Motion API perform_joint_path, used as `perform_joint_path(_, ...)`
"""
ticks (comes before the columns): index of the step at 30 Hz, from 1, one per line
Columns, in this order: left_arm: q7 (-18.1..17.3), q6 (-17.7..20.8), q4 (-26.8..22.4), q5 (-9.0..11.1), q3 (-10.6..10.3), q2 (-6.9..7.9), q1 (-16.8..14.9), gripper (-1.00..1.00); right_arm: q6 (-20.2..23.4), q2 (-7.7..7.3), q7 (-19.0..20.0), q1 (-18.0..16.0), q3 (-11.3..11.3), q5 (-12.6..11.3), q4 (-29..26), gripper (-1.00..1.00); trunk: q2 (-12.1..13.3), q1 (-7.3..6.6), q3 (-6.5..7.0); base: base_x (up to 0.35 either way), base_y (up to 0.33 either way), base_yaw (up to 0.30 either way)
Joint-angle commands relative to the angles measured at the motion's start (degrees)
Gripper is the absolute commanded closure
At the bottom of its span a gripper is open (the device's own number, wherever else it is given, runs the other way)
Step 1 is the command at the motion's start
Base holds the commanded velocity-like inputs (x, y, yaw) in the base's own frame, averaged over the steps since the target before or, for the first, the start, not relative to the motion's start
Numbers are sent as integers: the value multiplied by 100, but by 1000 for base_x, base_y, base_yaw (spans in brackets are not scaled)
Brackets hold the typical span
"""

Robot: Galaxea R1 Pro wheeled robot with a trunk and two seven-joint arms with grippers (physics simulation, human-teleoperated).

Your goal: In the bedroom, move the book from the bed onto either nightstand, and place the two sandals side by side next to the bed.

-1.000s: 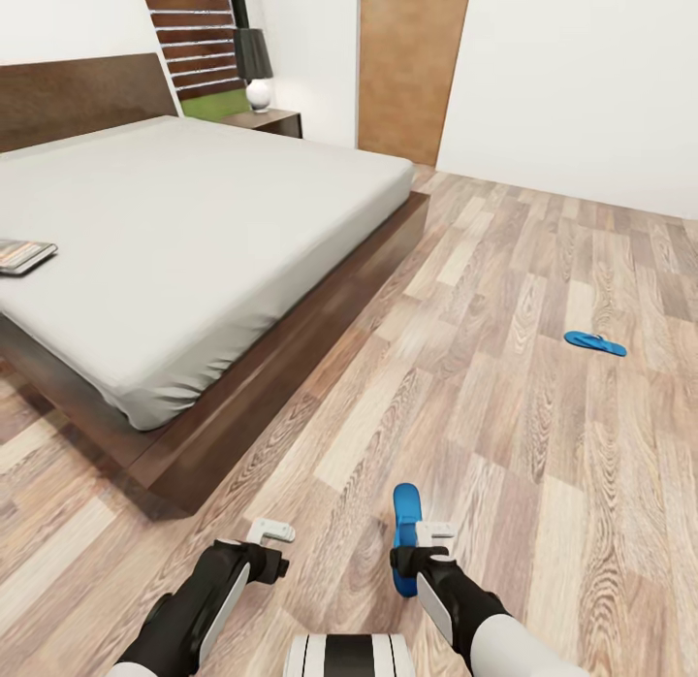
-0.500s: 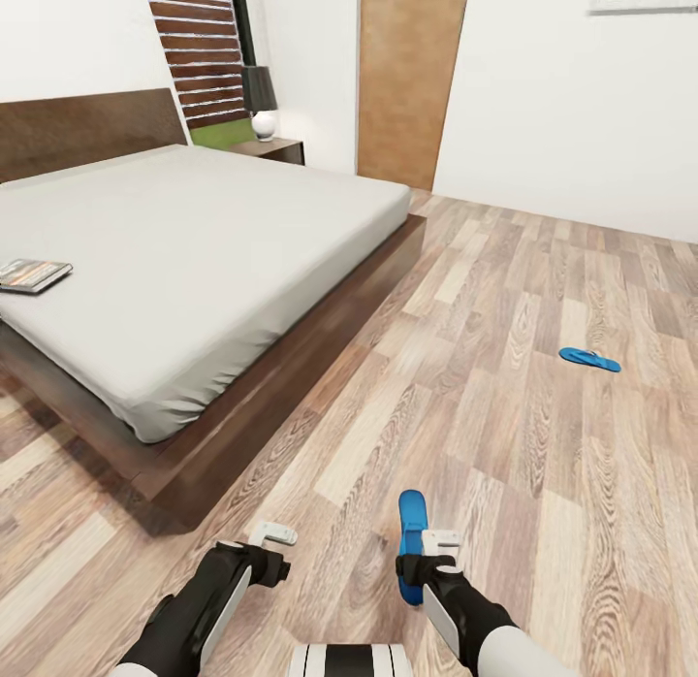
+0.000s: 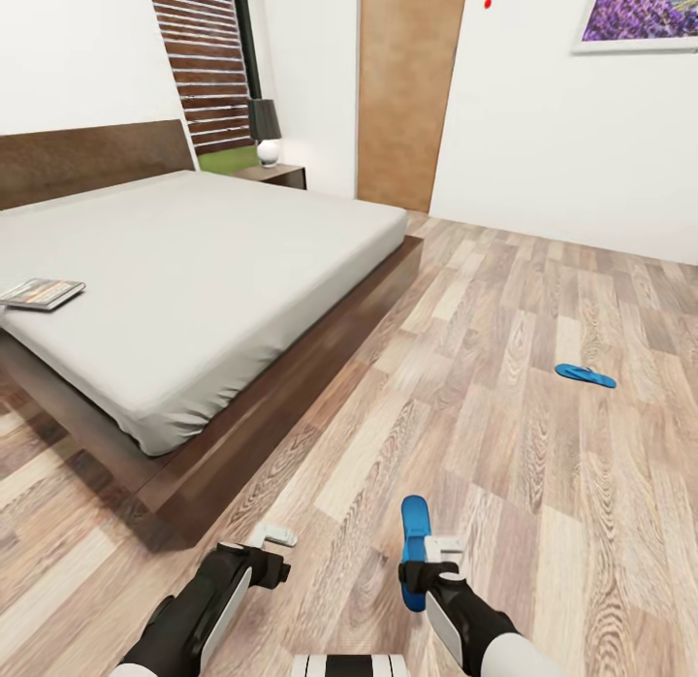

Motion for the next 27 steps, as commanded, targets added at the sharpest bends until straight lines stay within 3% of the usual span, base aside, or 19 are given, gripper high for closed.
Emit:
perform_joint_path(1,-3,27,-6,-6,-4,1,-2,-100,34,-5,-21,1,-2,-12,-11,100,0,-3,18,0,0,0)
perform_joint_path(9,-3,27,-4,-6,-4,1,-2,-100,31,-34,-17,40,-2,-12,-8,100,11,-24,190,0,0,-75)
perform_joint_path(27,-3,27,-4,-6,-73,1,-2,-100,26,-38,-12,66,2,-12,-7,100,35,-70,536,0,0,-258)
